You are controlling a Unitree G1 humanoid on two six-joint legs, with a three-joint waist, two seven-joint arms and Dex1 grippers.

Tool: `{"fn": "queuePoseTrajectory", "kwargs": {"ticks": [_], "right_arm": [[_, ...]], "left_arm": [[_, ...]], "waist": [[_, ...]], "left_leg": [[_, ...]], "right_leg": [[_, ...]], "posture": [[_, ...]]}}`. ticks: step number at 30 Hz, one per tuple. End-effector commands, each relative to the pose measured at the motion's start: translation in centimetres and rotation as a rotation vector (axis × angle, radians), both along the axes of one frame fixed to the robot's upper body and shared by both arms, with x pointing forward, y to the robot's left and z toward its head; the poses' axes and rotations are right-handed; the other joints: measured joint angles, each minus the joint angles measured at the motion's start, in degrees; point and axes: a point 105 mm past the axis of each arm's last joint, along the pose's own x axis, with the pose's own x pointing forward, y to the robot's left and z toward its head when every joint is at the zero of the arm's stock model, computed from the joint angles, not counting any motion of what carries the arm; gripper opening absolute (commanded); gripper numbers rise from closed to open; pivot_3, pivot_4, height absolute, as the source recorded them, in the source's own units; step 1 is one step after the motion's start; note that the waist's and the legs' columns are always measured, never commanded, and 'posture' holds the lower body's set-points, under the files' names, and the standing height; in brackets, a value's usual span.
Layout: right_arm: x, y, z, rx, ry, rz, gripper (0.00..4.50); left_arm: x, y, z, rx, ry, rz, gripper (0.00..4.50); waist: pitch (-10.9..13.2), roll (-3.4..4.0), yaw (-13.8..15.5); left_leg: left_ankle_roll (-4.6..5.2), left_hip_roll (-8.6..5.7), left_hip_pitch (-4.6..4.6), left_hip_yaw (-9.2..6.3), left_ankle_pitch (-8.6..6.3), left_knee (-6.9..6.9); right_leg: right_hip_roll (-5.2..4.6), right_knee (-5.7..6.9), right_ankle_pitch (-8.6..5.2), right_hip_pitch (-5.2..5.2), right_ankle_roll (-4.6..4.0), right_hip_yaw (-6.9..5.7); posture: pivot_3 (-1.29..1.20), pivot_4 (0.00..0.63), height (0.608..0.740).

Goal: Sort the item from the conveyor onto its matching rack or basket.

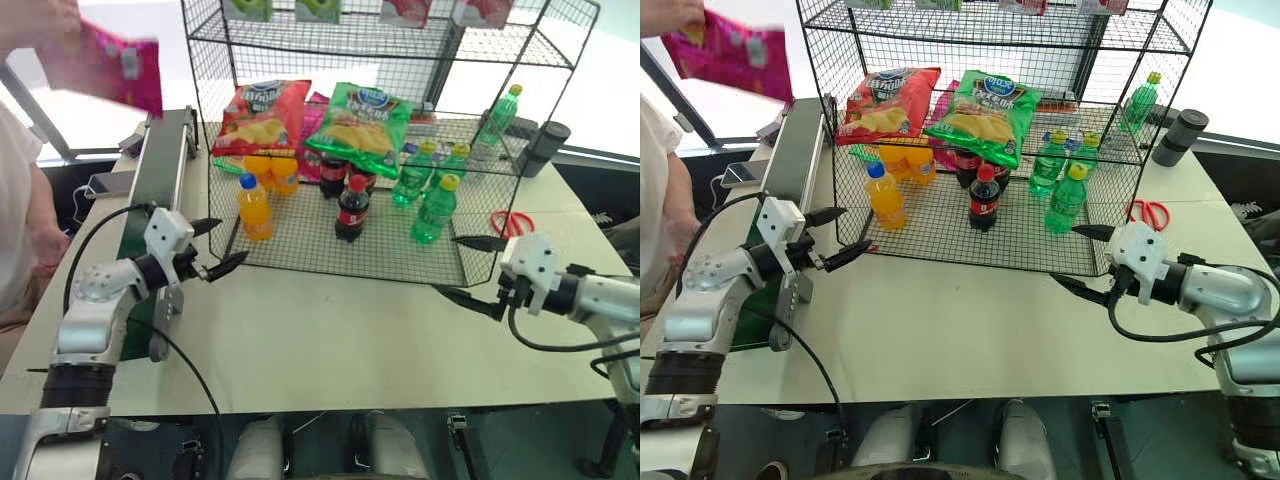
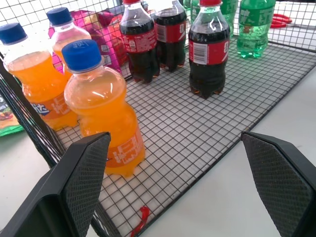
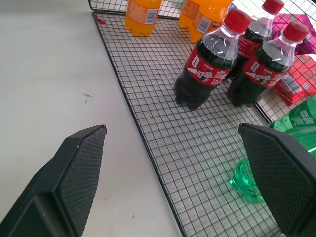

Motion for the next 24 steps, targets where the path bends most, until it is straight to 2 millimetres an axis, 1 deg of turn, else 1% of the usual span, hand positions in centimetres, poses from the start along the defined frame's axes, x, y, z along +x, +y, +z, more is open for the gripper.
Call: {"fn": "queuePoseTrajectory", "kwargs": {"ticks": [1, 4, 5, 7, 10, 12, 18, 24], "right_arm": [[0.3, 0.0, 0.5, -0.010, -0.036, 0.016, 4.47], [0.7, 0.5, 0.6, -0.002, -0.047, 0.036, 4.47], [0.9, 0.6, 0.6, 0.004, -0.052, 0.036, 4.47], [1.2, 0.8, 0.6, 0.011, -0.054, 0.042, 4.47], [1.2, 1.0, 0.3, 0.010, -0.044, 0.056, 4.47], [1.1, 1.0, 0.3, 0.009, -0.038, 0.061, 4.47], [0.9, 1.3, -0.1, 0.009, -0.027, 0.072, 4.47], [1.1, 1.9, 0.2, 0.019, -0.029, 0.095, 4.47]], "left_arm": [[-0.1, 0.7, 1.1, 0.024, -0.065, 0.028, 4.50], [-0.1, 0.8, 1.7, 0.005, -0.073, 0.038, 4.50], [-0.2, 1.0, 1.4, -0.012, -0.022, 0.043, 4.50], [-0.6, 1.3, 1.3, -0.034, 0.017, 0.048, 4.50], [-0.7, 1.6, 1.2, -0.033, 0.022, 0.078, 4.50], [-1.3, 1.2, 1.2, -0.039, 0.030, 0.052, 4.50], [-1.5, 2.1, 1.2, -0.002, -0.010, 0.073, 4.50], [-2.1, 2.4, 1.0, 0.004, -0.036, 0.090, 4.50]], "waist": [[0.00, 0.00, 0.06], [0.00, 0.00, 0.01], [0.00, 0.00, 0.01], [0.00, 0.00, -0.21], [0.00, 0.01, -0.14], [0.00, 0.01, -0.08], [0.00, 0.01, 0.00], [0.00, 0.01, -0.18]], "left_leg": [[0.00, 0.00, 0.00, 0.00, 0.00, 0.00], [0.09, 0.00, 0.00, -0.01, -0.05, 0.01], [0.09, 0.00, 0.00, -0.01, -0.05, 0.01], [0.07, 0.01, 0.00, -0.01, -0.04, 0.01], [0.01, 0.04, 0.01, -0.01, -0.01, 0.00], [0.01, 0.04, 0.01, -0.01, 0.00, 0.00], [0.03, 0.04, 0.00, -0.01, -0.02, 0.01], [0.03, 0.05, 0.00, 0.00, -0.02, 0.01]], "right_leg": [[0.00, 0.00, 0.00, 0.00, 0.00, -0.01], [0.00, 0.01, 0.00, 0.01, 0.00, -0.01], [0.00, 0.01, 0.00, 0.01, 0.00, -0.01], [0.00, 0.03, 0.00, 0.00, 0.00, -0.01], [0.02, 0.03, 0.00, -0.02, 0.00, 0.00], [0.02, 0.03, 0.00, -0.01, 0.00, 0.00], [0.01, 0.02, 0.00, 0.00, -0.01, 0.00], [0.02, 0.03, 0.00, -0.02, -0.01, 0.00]], "posture": [[0.00, 0.150, 0.740], [0.00, 0.150, 0.740], [0.00, 0.150, 0.740], [0.00, 0.150, 0.740], [0.00, 0.150, 0.740], [0.00, 0.150, 0.740], [0.00, 0.150, 0.740], [0.00, 0.150, 0.740]]}}
